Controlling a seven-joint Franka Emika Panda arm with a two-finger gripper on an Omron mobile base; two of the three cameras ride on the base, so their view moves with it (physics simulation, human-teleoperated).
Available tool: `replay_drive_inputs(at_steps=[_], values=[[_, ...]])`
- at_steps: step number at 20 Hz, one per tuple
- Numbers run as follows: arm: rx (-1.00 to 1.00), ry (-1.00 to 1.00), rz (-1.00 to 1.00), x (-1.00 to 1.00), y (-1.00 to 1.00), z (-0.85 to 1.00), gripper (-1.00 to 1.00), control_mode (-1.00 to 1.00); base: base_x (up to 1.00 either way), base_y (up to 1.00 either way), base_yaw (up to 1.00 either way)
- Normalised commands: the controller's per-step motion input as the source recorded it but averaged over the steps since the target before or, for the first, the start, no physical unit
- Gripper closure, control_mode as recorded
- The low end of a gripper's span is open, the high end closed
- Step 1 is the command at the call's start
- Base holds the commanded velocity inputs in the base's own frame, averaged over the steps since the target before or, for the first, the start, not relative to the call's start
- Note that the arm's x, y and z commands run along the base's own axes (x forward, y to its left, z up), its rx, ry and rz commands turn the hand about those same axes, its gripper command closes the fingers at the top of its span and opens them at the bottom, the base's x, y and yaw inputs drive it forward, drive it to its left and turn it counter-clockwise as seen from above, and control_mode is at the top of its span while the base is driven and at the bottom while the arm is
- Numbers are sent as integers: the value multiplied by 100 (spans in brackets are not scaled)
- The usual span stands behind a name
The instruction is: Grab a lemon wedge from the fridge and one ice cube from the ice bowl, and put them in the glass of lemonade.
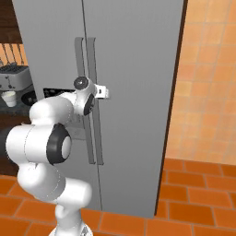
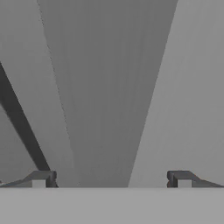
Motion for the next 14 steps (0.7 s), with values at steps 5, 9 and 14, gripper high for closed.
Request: replay_drive_inputs(at_steps=[5,9,14], values=[[0,-19,0,30,1,-14,-100,-100,0,0,0],[0,0,0,21,6,0,100,-100,0,0,0],[-1,4,0,21,19,0,100,-100,0,0,0]])
